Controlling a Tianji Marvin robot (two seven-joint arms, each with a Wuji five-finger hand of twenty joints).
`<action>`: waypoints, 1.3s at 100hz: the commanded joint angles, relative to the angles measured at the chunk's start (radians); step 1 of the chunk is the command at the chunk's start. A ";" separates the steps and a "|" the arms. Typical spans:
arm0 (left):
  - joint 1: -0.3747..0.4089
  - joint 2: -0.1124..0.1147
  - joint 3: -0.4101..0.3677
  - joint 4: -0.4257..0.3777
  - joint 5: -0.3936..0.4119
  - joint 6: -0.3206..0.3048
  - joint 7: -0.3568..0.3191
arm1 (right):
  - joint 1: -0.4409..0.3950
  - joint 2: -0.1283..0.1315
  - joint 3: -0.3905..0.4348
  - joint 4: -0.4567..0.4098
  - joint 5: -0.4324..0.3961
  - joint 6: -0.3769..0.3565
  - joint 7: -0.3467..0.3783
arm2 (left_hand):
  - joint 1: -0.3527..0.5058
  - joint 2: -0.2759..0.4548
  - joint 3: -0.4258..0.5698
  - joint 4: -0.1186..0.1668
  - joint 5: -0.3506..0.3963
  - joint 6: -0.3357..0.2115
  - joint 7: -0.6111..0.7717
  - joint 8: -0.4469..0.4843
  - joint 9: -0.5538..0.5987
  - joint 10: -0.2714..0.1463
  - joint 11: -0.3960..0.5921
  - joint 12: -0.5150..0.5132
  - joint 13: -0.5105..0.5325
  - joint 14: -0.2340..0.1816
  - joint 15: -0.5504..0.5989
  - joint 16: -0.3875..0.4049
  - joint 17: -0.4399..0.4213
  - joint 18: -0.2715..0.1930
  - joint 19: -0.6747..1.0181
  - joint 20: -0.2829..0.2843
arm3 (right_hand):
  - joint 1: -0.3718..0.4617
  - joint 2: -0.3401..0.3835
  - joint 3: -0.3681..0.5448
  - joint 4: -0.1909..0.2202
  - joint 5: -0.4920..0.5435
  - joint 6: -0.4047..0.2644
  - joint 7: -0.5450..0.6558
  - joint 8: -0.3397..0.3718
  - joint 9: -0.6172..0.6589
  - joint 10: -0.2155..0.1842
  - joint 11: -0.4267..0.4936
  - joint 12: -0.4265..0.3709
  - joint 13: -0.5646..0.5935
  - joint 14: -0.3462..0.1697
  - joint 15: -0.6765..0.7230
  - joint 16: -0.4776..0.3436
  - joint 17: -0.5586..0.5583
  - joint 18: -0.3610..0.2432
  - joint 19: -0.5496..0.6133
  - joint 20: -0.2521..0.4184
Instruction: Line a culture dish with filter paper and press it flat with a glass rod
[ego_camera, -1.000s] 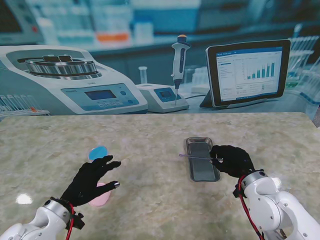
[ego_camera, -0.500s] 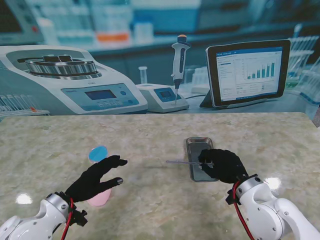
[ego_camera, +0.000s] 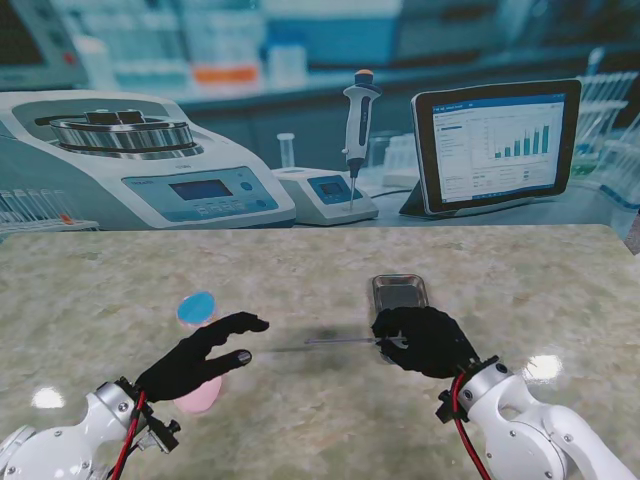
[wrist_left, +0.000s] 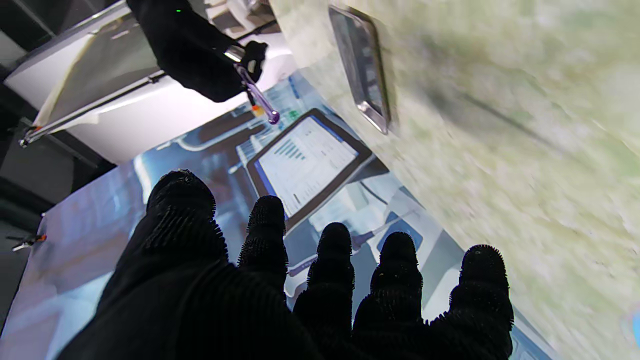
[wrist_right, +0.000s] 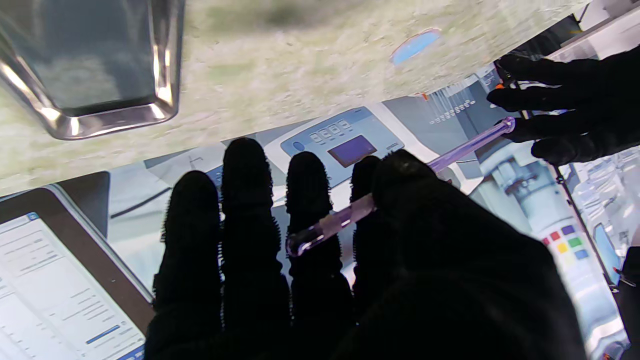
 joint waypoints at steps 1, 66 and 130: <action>0.004 0.004 0.003 -0.022 0.016 0.011 -0.003 | -0.011 -0.001 -0.010 -0.022 0.009 -0.014 0.008 | -0.017 0.014 -0.014 0.045 -0.015 -0.040 0.026 0.014 0.016 0.001 0.022 0.020 0.030 0.009 0.008 0.021 0.011 0.012 0.041 0.047 | 0.080 0.079 0.062 0.019 0.086 -0.058 0.057 0.054 0.003 0.016 0.002 0.014 0.030 0.017 0.027 0.018 0.003 0.015 0.032 0.028; 0.000 0.016 0.009 -0.055 -0.184 0.075 -0.130 | 0.022 0.010 -0.064 -0.044 0.055 -0.103 0.053 | -0.022 0.014 -0.014 0.044 0.021 -0.028 0.058 0.030 0.079 0.023 0.070 0.035 0.089 0.036 0.023 0.065 0.025 0.026 0.267 0.121 | 0.081 0.083 0.052 0.021 0.089 -0.066 0.046 0.068 0.004 0.008 -0.008 0.022 0.029 0.010 0.019 0.018 0.002 0.013 0.029 0.030; -0.004 0.027 0.027 -0.070 -0.259 0.095 -0.203 | 0.093 0.014 -0.125 -0.015 0.085 -0.120 0.074 | -0.022 0.009 -0.013 0.044 0.054 -0.024 0.145 0.085 0.149 0.057 0.110 0.069 0.139 0.060 0.105 0.135 0.025 0.043 0.429 0.090 | 0.084 0.086 0.047 0.022 0.089 -0.067 0.042 0.076 0.002 0.008 -0.011 0.023 0.027 0.007 0.014 0.018 0.001 0.010 0.026 0.030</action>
